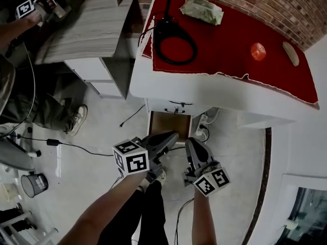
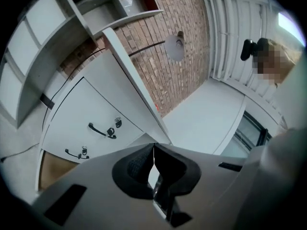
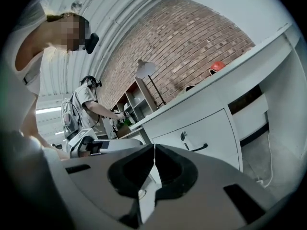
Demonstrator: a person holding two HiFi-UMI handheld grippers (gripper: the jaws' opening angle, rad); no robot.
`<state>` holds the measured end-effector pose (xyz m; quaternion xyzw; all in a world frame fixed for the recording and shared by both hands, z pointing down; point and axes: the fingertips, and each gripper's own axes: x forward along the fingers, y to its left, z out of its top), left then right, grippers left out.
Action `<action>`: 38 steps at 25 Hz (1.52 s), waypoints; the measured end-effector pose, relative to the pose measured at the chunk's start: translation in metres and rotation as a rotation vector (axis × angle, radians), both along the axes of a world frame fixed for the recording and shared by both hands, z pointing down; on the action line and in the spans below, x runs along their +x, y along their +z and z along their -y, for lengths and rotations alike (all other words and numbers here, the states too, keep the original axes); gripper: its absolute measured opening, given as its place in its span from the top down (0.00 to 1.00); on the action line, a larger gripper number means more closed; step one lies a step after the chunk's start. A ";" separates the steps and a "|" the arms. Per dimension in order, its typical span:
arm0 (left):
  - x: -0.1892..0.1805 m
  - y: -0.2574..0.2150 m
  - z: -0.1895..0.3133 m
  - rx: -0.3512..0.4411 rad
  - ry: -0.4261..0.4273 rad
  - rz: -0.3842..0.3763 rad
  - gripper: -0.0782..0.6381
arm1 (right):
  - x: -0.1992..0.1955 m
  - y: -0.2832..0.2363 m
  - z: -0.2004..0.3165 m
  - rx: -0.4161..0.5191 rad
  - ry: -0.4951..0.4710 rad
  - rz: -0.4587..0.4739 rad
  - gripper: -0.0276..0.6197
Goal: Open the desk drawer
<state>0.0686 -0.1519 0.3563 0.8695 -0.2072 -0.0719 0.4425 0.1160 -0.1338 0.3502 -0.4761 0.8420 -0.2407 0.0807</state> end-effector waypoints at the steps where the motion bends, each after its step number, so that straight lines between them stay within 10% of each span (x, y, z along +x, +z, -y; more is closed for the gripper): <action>1: 0.000 0.001 0.004 -0.026 -0.022 -0.034 0.87 | 0.004 0.003 0.004 -0.005 0.015 0.029 0.93; 13: -0.013 0.065 0.035 -0.340 -0.204 -0.292 0.87 | 0.026 0.063 0.038 -0.184 0.149 0.506 0.93; 38: -0.004 0.131 0.132 -0.478 -0.406 -0.406 0.70 | 0.049 0.133 0.139 -0.363 0.225 0.780 0.77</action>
